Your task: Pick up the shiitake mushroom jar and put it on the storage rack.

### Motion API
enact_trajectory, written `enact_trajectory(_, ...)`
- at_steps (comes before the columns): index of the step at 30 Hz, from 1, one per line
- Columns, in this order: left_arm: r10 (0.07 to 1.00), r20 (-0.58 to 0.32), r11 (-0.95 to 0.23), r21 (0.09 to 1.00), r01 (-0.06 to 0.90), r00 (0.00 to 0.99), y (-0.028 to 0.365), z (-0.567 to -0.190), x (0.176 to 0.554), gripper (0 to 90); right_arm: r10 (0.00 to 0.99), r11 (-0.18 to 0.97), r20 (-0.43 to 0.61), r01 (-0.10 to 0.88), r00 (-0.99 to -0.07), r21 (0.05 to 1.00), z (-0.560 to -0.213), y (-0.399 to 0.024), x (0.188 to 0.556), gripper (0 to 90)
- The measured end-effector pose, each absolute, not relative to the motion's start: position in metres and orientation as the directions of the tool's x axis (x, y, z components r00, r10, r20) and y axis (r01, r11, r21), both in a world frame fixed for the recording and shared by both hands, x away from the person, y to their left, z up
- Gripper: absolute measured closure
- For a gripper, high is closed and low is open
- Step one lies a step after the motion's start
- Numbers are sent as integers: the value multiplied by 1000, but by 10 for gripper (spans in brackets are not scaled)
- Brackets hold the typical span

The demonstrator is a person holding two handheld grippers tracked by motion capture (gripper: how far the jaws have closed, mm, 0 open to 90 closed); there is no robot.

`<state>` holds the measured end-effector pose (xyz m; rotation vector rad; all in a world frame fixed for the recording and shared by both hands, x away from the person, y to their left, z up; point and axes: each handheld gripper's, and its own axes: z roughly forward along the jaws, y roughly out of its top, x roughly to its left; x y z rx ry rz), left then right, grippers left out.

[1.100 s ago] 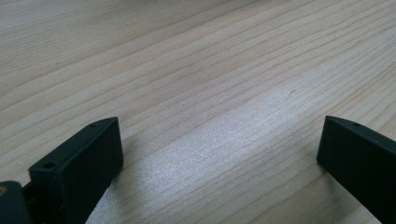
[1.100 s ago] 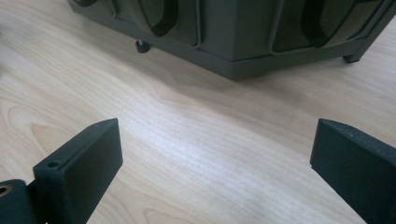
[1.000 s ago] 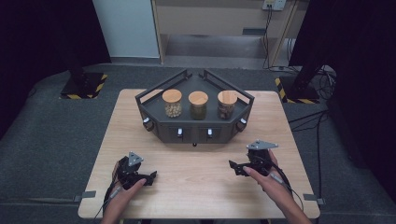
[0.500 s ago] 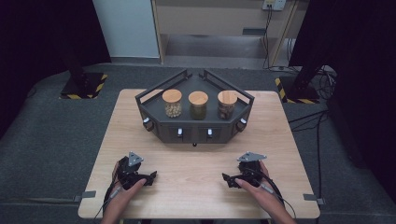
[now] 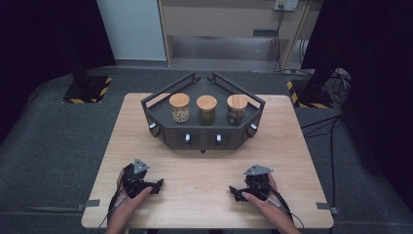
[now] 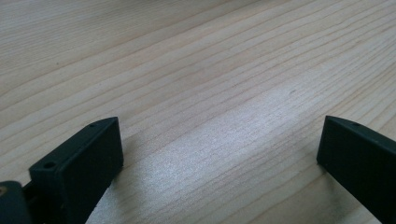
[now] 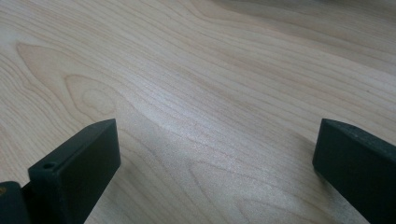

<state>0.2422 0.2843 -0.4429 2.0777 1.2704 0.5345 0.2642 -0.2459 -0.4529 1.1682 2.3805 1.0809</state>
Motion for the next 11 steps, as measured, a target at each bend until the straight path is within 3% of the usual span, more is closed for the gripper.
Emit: enact_trajectory(11,892,13,-330,700,634,451,284,-443,242,0,771,428,21,543,-636,723,-453,-237,259,4)
